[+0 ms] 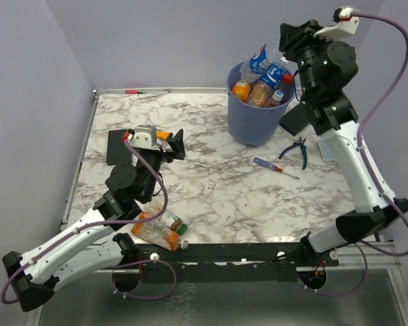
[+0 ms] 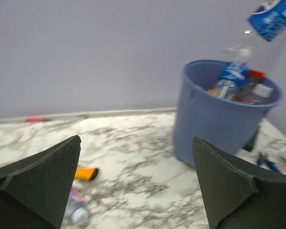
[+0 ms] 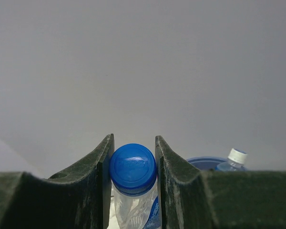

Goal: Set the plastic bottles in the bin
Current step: Place the plastic bottle in the trash bin.

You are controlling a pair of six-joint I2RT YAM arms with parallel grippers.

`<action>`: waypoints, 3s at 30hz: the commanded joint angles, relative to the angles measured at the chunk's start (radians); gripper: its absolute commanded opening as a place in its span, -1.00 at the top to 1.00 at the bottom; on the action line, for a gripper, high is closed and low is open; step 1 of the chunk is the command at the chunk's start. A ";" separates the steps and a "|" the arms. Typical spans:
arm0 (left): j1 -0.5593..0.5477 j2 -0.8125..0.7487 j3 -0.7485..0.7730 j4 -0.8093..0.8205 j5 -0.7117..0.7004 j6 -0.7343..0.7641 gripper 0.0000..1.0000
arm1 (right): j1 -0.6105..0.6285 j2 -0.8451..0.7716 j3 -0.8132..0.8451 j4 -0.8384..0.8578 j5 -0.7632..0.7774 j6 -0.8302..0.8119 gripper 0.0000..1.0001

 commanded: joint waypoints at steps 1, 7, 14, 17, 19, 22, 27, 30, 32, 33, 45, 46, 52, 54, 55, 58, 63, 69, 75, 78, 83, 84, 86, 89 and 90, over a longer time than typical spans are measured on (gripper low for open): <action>0.000 -0.033 -0.038 -0.089 -0.414 -0.015 -0.98 | -0.111 0.145 0.072 0.045 0.008 0.058 0.99; 0.001 -0.068 -0.083 -0.129 -0.481 -0.083 -0.98 | -0.214 0.318 0.222 -0.094 -0.106 0.213 0.99; 0.005 0.008 -0.099 -0.124 -0.489 -0.136 -0.98 | -0.219 0.489 0.386 -0.268 -0.214 0.253 0.99; 0.010 0.057 -0.087 -0.121 -0.476 -0.154 -0.98 | -0.218 0.518 0.386 -0.314 -0.249 0.256 0.99; 0.012 0.091 -0.079 -0.115 -0.468 -0.158 -0.98 | -0.218 0.518 0.358 -0.320 -0.257 0.252 0.98; 0.020 0.126 -0.069 -0.107 -0.461 -0.163 -0.98 | -0.219 0.514 0.337 -0.333 -0.275 0.233 0.46; 0.058 0.181 -0.038 -0.128 -0.439 -0.228 -0.98 | -0.220 0.484 0.325 -0.347 -0.255 0.216 -0.30; 0.080 0.215 -0.008 -0.159 -0.422 -0.251 -0.98 | -0.219 0.471 0.352 -0.367 -0.238 0.189 -0.28; 0.087 0.232 0.007 -0.165 -0.418 -0.256 -0.98 | -0.219 0.466 0.370 -0.383 -0.240 0.177 -0.31; 0.091 0.238 0.010 -0.164 -0.414 -0.257 -0.98 | -0.219 0.456 0.367 -0.382 -0.238 0.174 -0.31; 0.265 0.313 0.088 -0.284 -0.248 -0.453 -0.98 | -0.220 0.289 0.269 -0.435 -0.159 0.148 -0.52; 0.269 0.314 0.088 -0.284 -0.244 -0.462 -0.98 | -0.221 0.274 0.247 -0.437 -0.155 0.142 -0.48; 0.272 0.299 0.073 -0.284 -0.226 -0.486 -0.98 | -0.230 0.161 0.042 -0.389 -0.180 0.166 -0.39; 0.275 0.295 0.072 -0.284 -0.227 -0.488 -0.98 | -0.230 0.112 -0.028 -0.356 -0.195 0.186 -0.47; 0.278 0.295 0.075 -0.284 -0.228 -0.488 -0.98 | -0.230 0.091 -0.054 -0.347 -0.202 0.193 -0.49; 0.302 0.320 0.099 -0.284 -0.216 -0.498 -0.98 | -0.230 0.052 -0.073 -0.347 -0.214 0.204 -0.51; 0.395 0.407 0.195 -0.342 -0.155 -0.549 -0.98 | -0.230 -0.034 -0.075 -0.348 -0.234 0.226 -0.51; 0.589 0.594 0.312 -0.423 0.020 -0.701 -0.98 | -0.230 -0.332 -0.394 -0.105 -0.385 0.306 -0.51; 0.676 0.766 0.351 -0.444 0.063 -0.807 -0.98 | -0.230 -0.523 -0.643 -0.006 -0.681 0.361 -0.47; 0.687 0.844 0.355 -0.468 0.054 -0.824 -0.98 | -0.222 -0.590 -0.741 -0.006 -0.740 0.392 -0.46; 0.687 0.944 0.332 -0.497 0.073 -0.847 -0.98 | -0.209 -0.657 -0.822 -0.049 -0.731 0.385 -0.46; 0.687 0.955 0.324 -0.498 0.072 -0.851 -0.98 | -0.206 -0.663 -0.827 -0.054 -0.729 0.384 -0.46; 0.688 0.972 0.311 -0.498 0.063 -0.850 -0.98 | -0.202 -0.673 -0.834 -0.057 -0.728 0.380 -0.46; 0.686 1.001 0.302 -0.499 0.052 -0.846 -0.98 | -0.195 -0.677 -0.832 -0.059 -0.725 0.376 -0.46; 0.688 1.010 0.302 -0.501 0.051 -0.846 -0.97 | -0.193 -0.677 -0.828 -0.061 -0.724 0.375 -0.46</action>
